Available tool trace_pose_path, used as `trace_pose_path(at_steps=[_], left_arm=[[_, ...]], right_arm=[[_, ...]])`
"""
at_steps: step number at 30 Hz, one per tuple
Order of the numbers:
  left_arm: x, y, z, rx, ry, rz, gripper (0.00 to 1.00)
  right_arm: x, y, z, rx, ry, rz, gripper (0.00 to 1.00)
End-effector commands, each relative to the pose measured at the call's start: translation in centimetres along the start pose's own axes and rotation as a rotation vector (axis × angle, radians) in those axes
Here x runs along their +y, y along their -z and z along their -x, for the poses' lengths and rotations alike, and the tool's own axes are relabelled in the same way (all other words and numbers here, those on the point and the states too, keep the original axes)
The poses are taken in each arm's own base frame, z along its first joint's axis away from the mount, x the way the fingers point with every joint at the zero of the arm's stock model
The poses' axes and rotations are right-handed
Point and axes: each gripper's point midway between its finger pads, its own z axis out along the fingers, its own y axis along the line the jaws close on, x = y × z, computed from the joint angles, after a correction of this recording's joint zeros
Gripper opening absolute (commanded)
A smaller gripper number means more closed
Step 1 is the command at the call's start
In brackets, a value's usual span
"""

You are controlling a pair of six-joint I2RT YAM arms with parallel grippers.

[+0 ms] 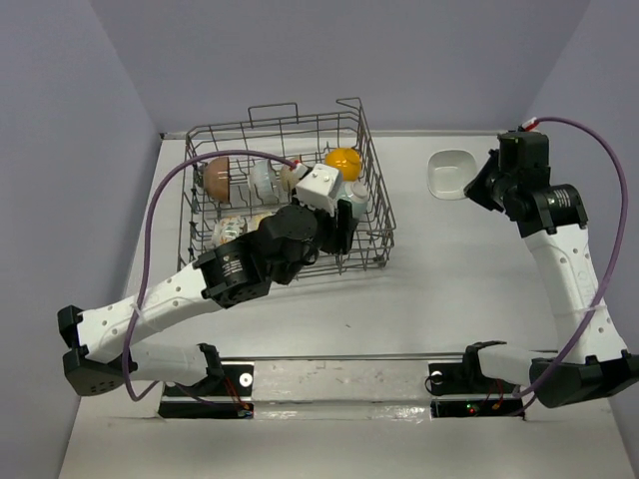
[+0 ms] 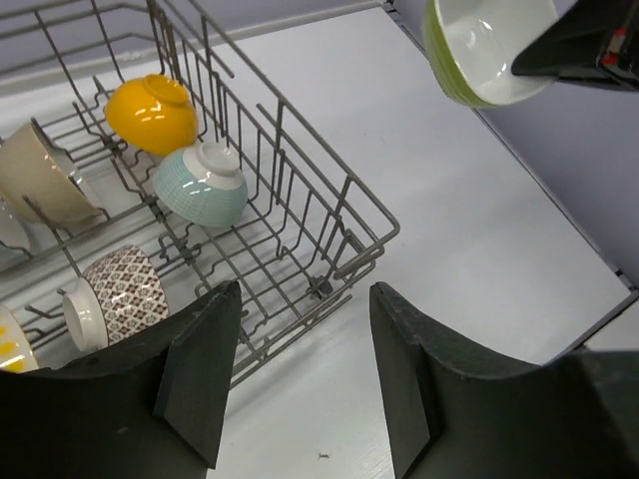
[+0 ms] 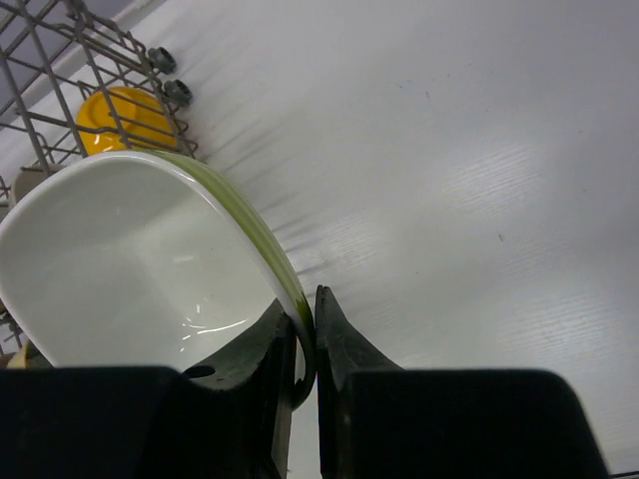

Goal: Load the bowls into the dish rack
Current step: Pass from the right arm to the left

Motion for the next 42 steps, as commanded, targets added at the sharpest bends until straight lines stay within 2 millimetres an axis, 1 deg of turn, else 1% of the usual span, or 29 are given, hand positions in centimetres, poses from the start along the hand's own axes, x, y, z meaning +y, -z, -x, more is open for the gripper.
trace_pose_path(at_steps=[1,2,3,4,5,6,7,8,9,10,11,12,13,15,17,18,20,22,23,25,26,28,32,34,37,38,39,41,42], left_arm=[[-1.2,0.3,2.3,-0.044,-0.170,0.047,0.63],[-2.7,0.3,2.7,-0.052,-0.197,0.040,0.63],[-3.5,0.4,2.9,-0.055,-0.225,0.037,0.64],[-4.2,0.0,3.6,-0.066,-0.280,0.058,0.64],[-4.8,-0.1,3.5,-0.066,-0.315,0.068,0.64],[-6.2,0.2,3.3,-0.066,-0.360,0.055,0.65],[-6.2,0.2,3.5,-0.067,-0.441,0.098,0.65],[-7.0,0.4,4.6,-0.084,-0.461,0.107,0.66],[-8.3,-0.4,3.0,-0.057,-0.535,0.118,0.66],[-8.8,-0.7,2.9,-0.059,-0.568,0.140,0.66],[-9.4,-1.5,2.8,-0.056,-0.642,0.194,0.66],[-10.1,-1.7,2.8,-0.063,-0.670,0.204,0.66],[-11.1,-2.5,2.6,-0.057,-0.730,0.217,0.66],[-12.1,-3.3,2.7,-0.056,-0.778,0.225,0.66],[-13.8,-4.1,2.5,-0.056,-0.827,0.210,0.66],[-14.2,-4.3,2.6,-0.055,-0.877,0.207,0.66],[-15.2,-5.2,2.6,-0.070,-0.903,0.210,0.66],[-15.7,-5.5,2.9,-0.080,-0.971,0.210,0.67],[-16.2,-6.0,3.0,-0.092,-0.972,0.211,0.67],[-16.6,-6.5,3.4,-0.102,-1.007,0.217,0.67],[-16.8,-7.0,3.3,-0.103,-1.021,0.225,0.67],[-16.8,-7.6,3.7,-0.119,-1.035,0.239,0.67],[-17.9,-8.9,3.3,-0.137,-1.032,0.177,0.67],[-17.7,-9.6,3.3,-0.134,-1.030,0.164,0.67],[-18.0,-10.0,3.5,-0.129,-0.996,0.088,0.67],[-18.4,-10.0,4.3,-0.146,-0.970,0.026,0.66],[-18.4,-9.9,4.1,-0.131,-0.952,-0.010,0.66],[-18.2,-9.8,5.3,-0.141,-0.922,-0.072,0.66],[-17.9,-9.8,5.2,-0.130,-0.916,-0.087,0.66]], right_arm=[[1.1,2.0,1.4,0.027,0.100,0.055,0.01],[1.1,1.7,1.0,0.065,0.132,0.047,0.01],[2.0,2.3,1.5,0.066,0.136,0.082,0.01],[2.1,2.3,1.4,0.079,0.144,0.089,0.01],[2.4,2.5,1.3,0.086,0.155,0.099,0.01],[2.3,2.6,1.4,0.085,0.162,0.094,0.01],[2.4,3.0,1.4,0.087,0.173,0.095,0.01],[2.3,3.2,1.5,0.084,0.179,0.091,0.01],[2.1,3.2,1.6,0.081,0.189,0.079,0.01],[2.1,3.5,2.0,0.074,0.191,0.078,0.01],[2.0,3.5,1.9,0.082,0.199,0.071,0.01],[1.9,3.6,1.9,0.082,0.204,0.069,0.01],[2.0,3.7,2.0,0.079,0.204,0.071,0.01],[2.1,3.9,2.0,0.081,0.203,0.080,0.01],[2.3,3.9,1.8,0.089,0.210,0.084,0.01],[2.2,3.7,1.7,0.090,0.210,0.080,0.01],[2.1,3.3,1.4,0.105,0.214,0.071,0.01],[2.1,3.1,1.3,0.109,0.214,0.070,0.01],[2.4,3.2,1.2,0.110,0.221,0.077,0.01],[2.5,3.3,1.4,0.104,0.220,0.078,0.01],[2.5,3.4,1.5,0.103,0.219,0.077,0.01],[2.7,3.5,1.6,0.102,0.216,0.087,0.01],[3.1,3.5,1.5,0.109,0.214,0.107,0.01],[3.3,3.7,1.5,0.112,0.212,0.120,0.01],[3.7,4.2,2.0,0.099,0.205,0.133,0.01],[3.8,4.4,2.2,0.091,0.202,0.141,0.01],[4.1,4.6,2.3,0.093,0.199,0.156,0.01],[4.4,4.8,2.3,0.096,0.195,0.171,0.01],[4.6,5.0,2.4,0.093,0.191,0.178,0.01]])
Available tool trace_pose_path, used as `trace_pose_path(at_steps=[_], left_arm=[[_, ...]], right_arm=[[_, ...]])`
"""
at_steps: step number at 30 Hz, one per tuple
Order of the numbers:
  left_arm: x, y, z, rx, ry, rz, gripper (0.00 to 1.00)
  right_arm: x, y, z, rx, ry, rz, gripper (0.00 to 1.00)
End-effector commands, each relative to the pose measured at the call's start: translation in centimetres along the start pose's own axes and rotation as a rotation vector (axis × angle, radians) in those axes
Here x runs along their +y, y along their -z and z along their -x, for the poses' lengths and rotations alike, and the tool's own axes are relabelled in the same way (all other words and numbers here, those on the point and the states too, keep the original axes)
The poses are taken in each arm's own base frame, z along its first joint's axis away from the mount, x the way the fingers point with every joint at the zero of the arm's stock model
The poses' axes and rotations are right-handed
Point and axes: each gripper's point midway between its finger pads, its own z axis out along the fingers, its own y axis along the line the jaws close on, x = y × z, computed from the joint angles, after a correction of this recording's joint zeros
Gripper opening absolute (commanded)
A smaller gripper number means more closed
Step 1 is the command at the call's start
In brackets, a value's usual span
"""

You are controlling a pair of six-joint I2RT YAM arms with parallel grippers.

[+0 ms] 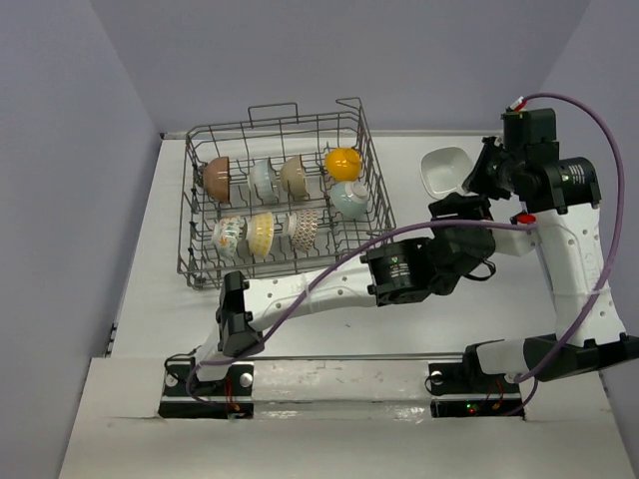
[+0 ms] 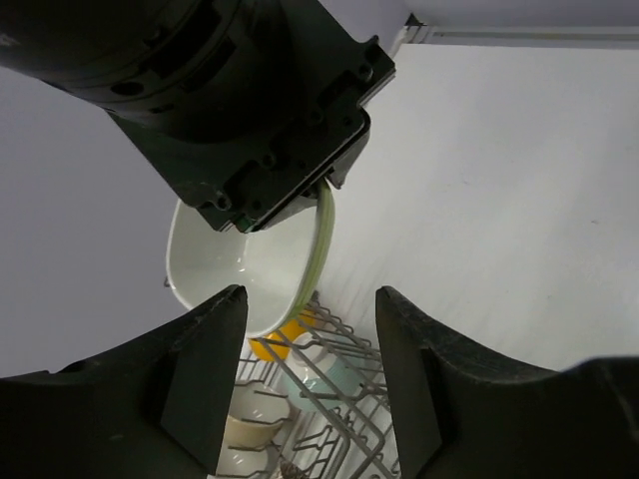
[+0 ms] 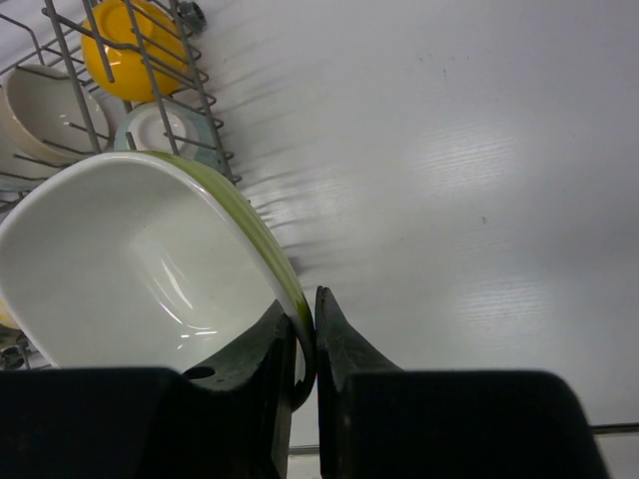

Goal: Load the bowls into the dish rack
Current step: Pass from the right arm to the left

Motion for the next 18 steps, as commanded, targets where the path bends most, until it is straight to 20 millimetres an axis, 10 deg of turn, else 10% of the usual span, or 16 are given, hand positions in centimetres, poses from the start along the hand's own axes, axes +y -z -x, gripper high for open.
trace_pose_path(at_steps=[1,18], left_arm=[[4.1,1.2,2.2,-0.109,0.113,-0.096,0.66],[4.1,-0.8,-1.4,-0.064,0.083,-0.122,0.66]], right_arm=[[1.6,2.0,1.8,-0.069,-0.001,0.083,0.01],[2.1,3.6,1.5,-0.084,-0.007,0.130,0.01]])
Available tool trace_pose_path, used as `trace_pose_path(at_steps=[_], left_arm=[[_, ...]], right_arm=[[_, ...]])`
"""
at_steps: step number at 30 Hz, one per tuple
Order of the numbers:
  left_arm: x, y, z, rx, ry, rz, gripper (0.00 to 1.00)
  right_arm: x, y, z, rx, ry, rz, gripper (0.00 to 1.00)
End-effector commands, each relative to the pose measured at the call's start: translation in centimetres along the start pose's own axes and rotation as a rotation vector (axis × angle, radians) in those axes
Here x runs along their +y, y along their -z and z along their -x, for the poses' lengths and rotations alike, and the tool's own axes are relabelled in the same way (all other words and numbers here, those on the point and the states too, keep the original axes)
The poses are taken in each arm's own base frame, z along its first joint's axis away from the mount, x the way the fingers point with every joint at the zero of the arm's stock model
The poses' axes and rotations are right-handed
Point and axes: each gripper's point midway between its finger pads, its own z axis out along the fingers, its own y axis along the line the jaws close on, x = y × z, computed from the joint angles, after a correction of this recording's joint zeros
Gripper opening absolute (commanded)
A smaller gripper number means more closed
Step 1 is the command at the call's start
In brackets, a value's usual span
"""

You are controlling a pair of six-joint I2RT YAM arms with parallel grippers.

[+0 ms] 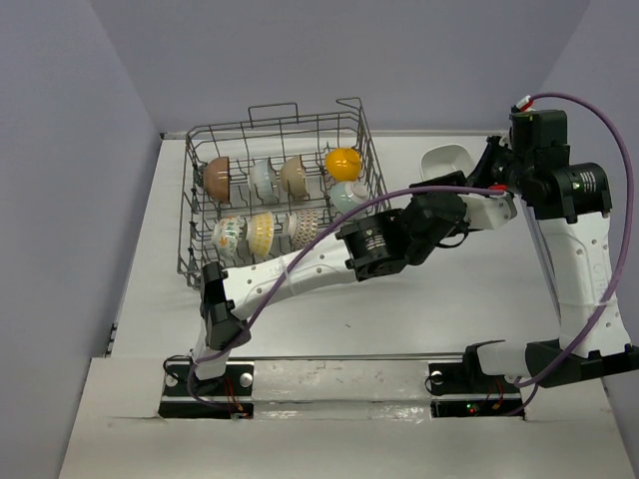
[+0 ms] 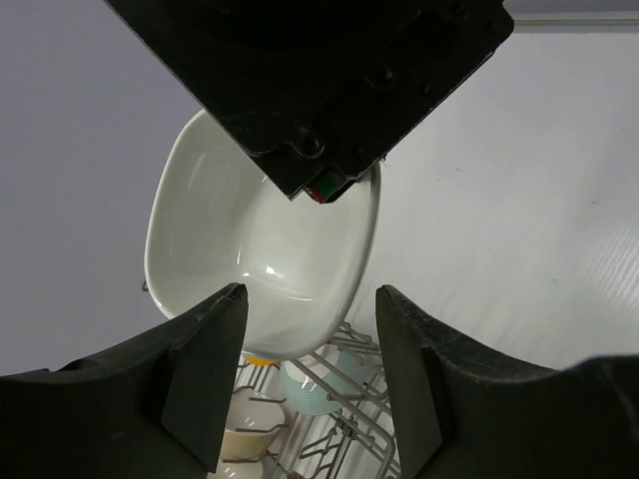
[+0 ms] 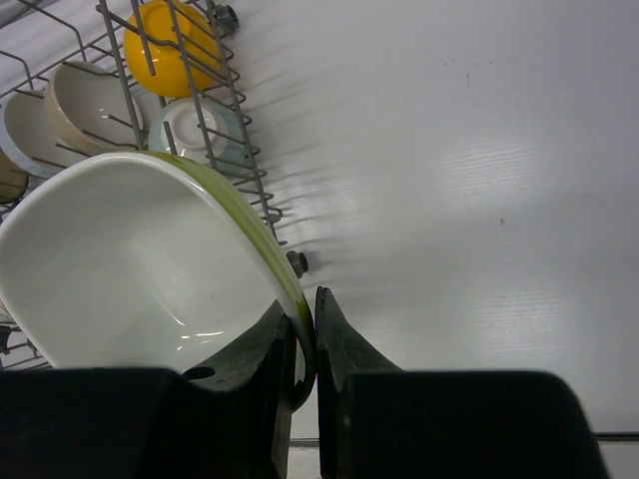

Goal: Load the bowls into the dish rack
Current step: Pass from the right arm to the left

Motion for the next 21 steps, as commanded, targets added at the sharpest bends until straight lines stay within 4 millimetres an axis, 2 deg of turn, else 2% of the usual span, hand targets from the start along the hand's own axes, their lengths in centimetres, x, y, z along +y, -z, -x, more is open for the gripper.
trace_pose_path(at_steps=[1,16,20,21], left_arm=[[0.9,0.6,1.2,-0.048,0.031,-0.008,0.66],[-0.9,-0.6,0.3,-0.028,0.018,-0.028,0.65],[-1.0,-0.8,0.4,-0.029,0.016,-0.029,0.57],[-1.0,-0.9,0.3,-0.027,0.015,-0.026,0.52]], right_arm=[[1.1,1.5,1.2,-0.060,0.003,0.057,0.01],[2.2,2.1,1.8,-0.071,0.003,0.110,0.01],[2.3,2.0,1.6,-0.068,0.002,0.120,0.01],[2.4,2.0,1.6,-0.066,0.003,0.123,0.01]])
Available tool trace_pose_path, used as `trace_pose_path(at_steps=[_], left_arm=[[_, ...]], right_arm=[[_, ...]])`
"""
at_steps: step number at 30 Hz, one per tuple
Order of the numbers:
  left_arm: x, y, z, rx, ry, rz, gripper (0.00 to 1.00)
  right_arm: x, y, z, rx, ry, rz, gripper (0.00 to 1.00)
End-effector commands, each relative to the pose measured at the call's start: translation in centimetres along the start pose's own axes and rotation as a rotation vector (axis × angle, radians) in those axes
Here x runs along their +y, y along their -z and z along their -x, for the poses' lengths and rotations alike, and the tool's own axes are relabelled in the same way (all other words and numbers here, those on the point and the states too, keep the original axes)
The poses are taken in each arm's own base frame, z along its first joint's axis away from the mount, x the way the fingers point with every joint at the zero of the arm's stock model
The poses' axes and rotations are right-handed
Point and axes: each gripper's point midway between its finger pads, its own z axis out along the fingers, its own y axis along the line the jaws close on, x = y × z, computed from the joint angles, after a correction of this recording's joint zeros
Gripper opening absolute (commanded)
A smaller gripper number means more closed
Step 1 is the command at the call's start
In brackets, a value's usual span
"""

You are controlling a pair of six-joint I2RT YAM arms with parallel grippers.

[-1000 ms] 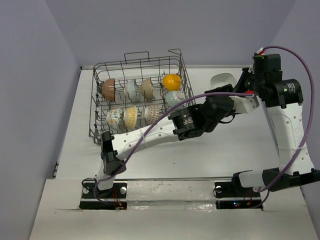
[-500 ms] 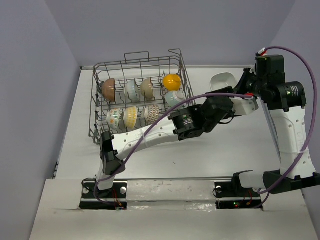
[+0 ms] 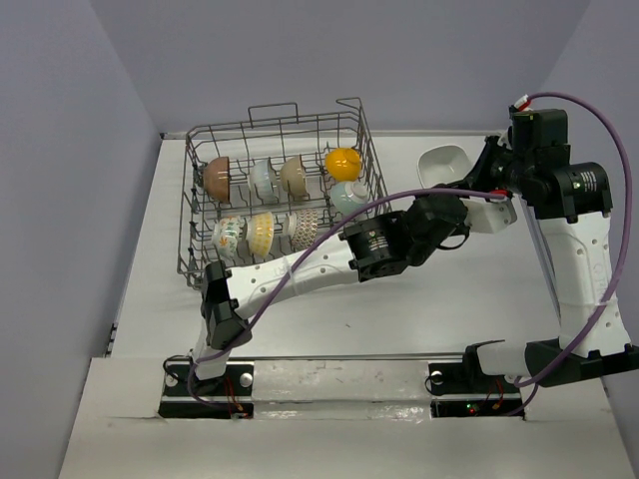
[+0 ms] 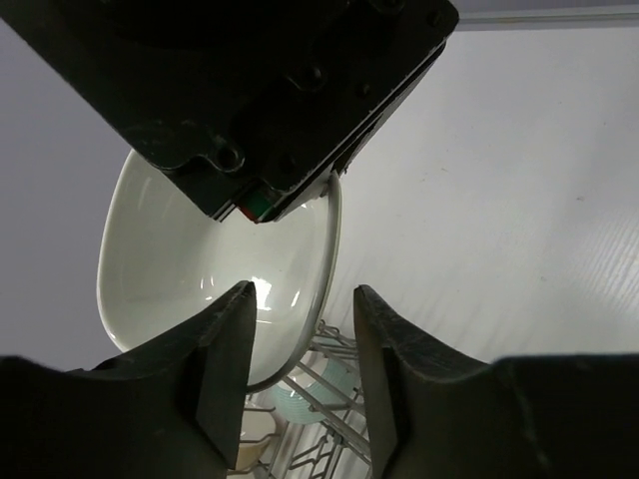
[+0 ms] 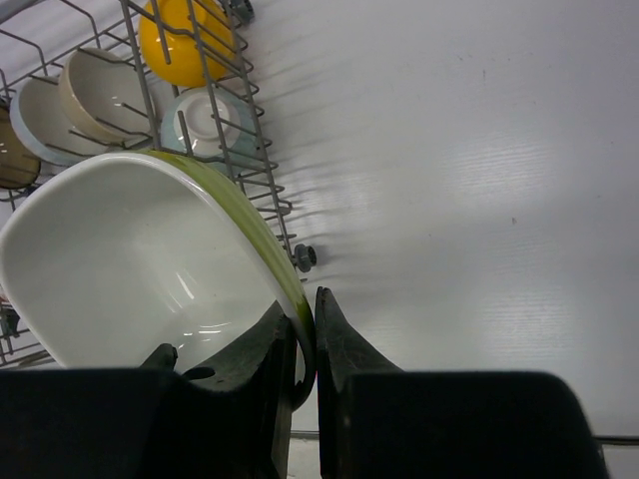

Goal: Load the bowls into the dish rack
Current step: Pass from the right arm to the left

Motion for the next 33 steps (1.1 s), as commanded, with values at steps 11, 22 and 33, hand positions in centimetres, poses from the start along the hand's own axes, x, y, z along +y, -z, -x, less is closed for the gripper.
trace_pose_path(at_steps=[11,22,33], left_arm=[[0.3,-0.2,0.8,-0.016,0.013,0.022,0.18],[0.7,1.2,1.4,-0.037,0.011,0.014,0.00],[1.5,2.8,2.0,-0.054,0.014,0.031,0.00]], right_arm=[[2.3,2.4,2.1,-0.091,-0.004,0.113,0.01],[3.1,2.7,2.6,-0.114,-0.026,0.148,0.06],[2.8,2.8,2.5,-0.126,-0.027,0.141,0.31]])
